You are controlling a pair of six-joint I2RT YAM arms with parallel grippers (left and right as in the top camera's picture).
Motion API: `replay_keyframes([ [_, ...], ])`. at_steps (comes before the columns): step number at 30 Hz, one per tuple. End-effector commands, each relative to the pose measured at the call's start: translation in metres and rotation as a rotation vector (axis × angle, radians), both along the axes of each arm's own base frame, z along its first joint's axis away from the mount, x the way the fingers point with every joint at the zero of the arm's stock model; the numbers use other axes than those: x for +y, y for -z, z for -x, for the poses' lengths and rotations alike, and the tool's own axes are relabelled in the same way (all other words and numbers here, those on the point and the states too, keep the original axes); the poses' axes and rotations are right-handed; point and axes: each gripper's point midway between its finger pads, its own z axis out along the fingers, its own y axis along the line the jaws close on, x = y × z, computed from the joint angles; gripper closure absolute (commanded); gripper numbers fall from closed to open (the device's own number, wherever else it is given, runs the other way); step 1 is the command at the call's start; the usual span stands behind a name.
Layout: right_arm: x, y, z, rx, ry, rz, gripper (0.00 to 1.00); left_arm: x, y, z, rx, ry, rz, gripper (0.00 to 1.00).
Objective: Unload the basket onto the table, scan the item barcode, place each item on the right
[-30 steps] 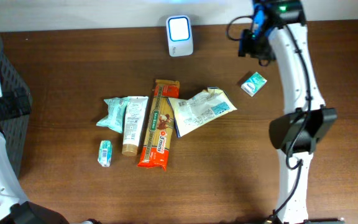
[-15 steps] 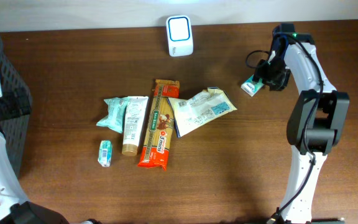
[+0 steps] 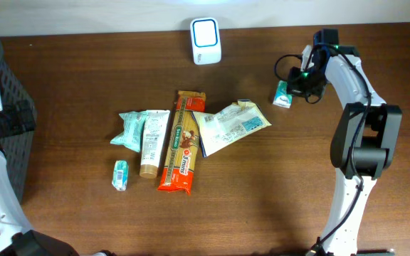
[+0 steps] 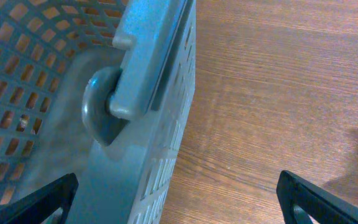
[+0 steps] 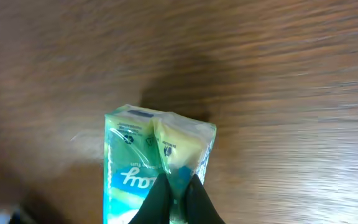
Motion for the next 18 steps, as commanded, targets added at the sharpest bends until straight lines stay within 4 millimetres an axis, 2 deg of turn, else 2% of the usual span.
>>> replay_keyframes([
  [1, 0.038, -0.018, 0.011, -0.021, -0.127, -0.202, 0.96, 0.000, 0.000, -0.002, -0.006, 0.003, 0.008, 0.01],
  [3, 0.061, -0.067, 0.009, -0.120, -0.208, -0.345, 0.96, 0.000, 0.000, -0.002, -0.006, 0.003, 0.008, 0.01],
  [4, 0.072, -0.098, 0.011, -0.173, -0.238, -0.418, 0.96, 0.000, 0.000, -0.002, -0.006, 0.003, 0.008, 0.01],
  [7, 0.083, -0.142, 0.018, -0.231, -0.267, -0.491, 0.96, 0.000, 0.000, -0.002, -0.006, 0.003, 0.008, 0.01],
  [10, 0.104, -0.196, 0.035, -0.338, -0.377, -0.657, 0.96, 0.000, 0.000, -0.002, -0.006, 0.003, 0.007, 0.01],
  [11, 0.107, -0.202, 0.037, -0.344, -0.384, -0.684, 0.96, 0.000, 0.000, -0.002, -0.006, 0.003, 0.008, 0.01],
  [15, 0.118, -0.205, 0.049, -0.334, -0.435, -0.714, 0.96, 0.000, 0.000, -0.002, -0.006, 0.003, 0.008, 0.01],
  [16, 0.125, -0.203, 0.052, -0.315, -0.445, -0.710, 0.96, 0.000, 0.000, -0.002, -0.006, 0.003, 0.008, 0.01],
  [18, 0.129, -0.184, 0.054, -0.264, -0.445, -0.598, 0.96, 0.000, 0.000, -0.002, -0.006, 0.003, 0.008, 0.01],
])
